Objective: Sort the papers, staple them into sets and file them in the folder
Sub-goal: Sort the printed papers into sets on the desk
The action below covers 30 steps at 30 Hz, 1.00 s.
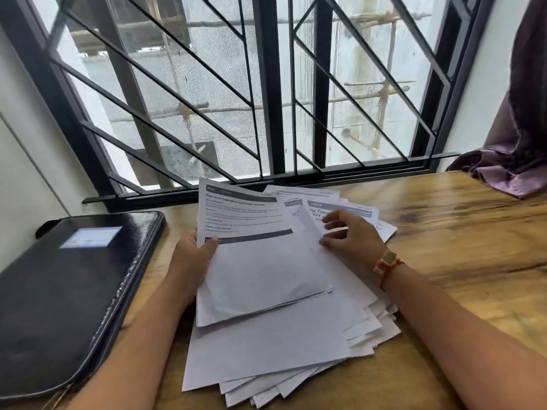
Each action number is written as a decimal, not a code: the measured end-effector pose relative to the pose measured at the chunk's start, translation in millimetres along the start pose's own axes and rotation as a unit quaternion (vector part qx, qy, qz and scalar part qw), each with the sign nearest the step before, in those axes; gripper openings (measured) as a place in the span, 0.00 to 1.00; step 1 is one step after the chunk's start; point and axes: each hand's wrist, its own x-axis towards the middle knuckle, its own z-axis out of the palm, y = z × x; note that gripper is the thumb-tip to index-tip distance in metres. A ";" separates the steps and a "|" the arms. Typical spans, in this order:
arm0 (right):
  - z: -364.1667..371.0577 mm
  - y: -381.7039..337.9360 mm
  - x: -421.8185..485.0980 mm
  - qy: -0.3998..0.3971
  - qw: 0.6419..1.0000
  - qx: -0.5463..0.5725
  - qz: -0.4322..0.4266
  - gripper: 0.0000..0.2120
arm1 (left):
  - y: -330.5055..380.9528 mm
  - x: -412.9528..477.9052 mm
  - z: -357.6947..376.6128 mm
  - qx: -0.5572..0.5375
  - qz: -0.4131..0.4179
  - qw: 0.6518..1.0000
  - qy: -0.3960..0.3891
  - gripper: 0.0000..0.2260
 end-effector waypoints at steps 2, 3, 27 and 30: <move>-0.8 0.2 1.2 -0.002 1.000 -0.006 0.005 0.16 | -1.7 1.6 -0.3 0.001 -0.001 1.000 0.003 0.04; -1.0 0.8 1.2 -0.001 1.000 -0.005 0.007 0.16 | -2.3 2.2 -0.5 0.003 -0.002 1.000 0.003 0.03; -16.5 -3.6 5.9 0.260 0.963 0.066 0.031 0.02 | -10.4 6.2 -1.8 0.008 0.010 1.000 -0.007 0.05; -19.7 -1.7 7.2 0.307 0.949 0.067 0.004 0.04 | -9.2 5.2 -1.8 0.004 0.015 1.000 -0.012 0.05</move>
